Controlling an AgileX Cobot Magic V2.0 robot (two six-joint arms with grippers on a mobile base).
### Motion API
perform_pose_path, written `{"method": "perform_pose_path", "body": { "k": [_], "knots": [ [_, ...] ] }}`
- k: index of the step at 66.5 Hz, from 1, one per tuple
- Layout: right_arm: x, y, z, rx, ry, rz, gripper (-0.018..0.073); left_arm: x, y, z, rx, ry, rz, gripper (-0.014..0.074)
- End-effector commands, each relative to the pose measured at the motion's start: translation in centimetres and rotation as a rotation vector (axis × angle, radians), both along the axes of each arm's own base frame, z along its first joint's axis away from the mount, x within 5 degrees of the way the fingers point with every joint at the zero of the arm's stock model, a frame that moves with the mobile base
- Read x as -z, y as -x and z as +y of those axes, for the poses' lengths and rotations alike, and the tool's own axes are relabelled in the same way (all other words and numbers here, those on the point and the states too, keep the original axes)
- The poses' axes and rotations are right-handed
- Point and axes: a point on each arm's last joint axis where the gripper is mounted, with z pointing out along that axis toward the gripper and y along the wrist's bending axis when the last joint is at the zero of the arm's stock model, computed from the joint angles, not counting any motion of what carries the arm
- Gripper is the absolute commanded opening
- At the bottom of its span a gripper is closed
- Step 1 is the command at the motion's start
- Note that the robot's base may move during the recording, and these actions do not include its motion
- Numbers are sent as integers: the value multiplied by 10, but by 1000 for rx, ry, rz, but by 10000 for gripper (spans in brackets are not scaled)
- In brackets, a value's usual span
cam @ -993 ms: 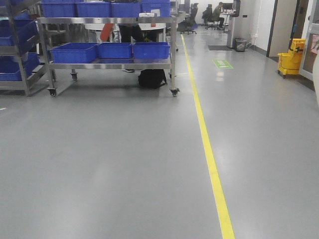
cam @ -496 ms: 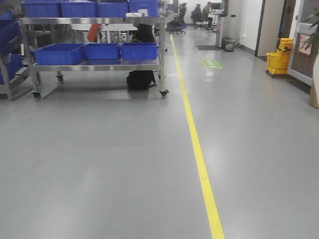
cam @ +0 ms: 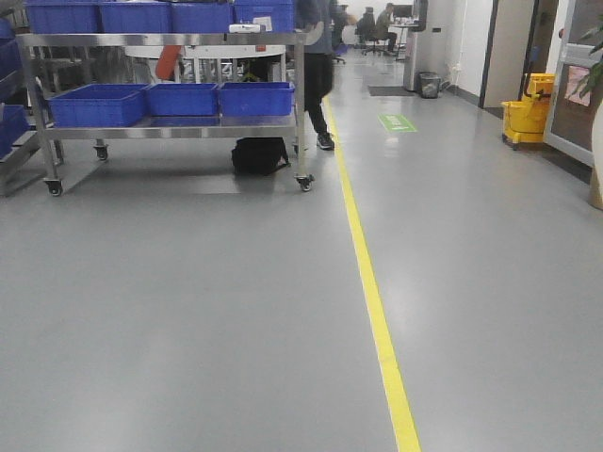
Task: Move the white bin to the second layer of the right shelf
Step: 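Drive away from the table carrying the bin in the right gripper, then drive along the yellow-lined aisle past the blue bin shelves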
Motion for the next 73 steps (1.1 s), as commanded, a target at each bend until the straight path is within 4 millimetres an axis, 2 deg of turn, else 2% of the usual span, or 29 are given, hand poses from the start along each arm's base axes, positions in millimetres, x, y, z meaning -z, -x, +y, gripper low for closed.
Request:
{"method": "perform_pose_path", "body": {
  "k": [1, 73],
  "knots": [
    [-19, -2, 0, 5, 1, -124, 48, 4, 0, 0, 7, 8, -65, 85],
    [-19, -2, 0, 5, 1, -124, 48, 4, 0, 0, 7, 8, -65, 85]
  ]
}}
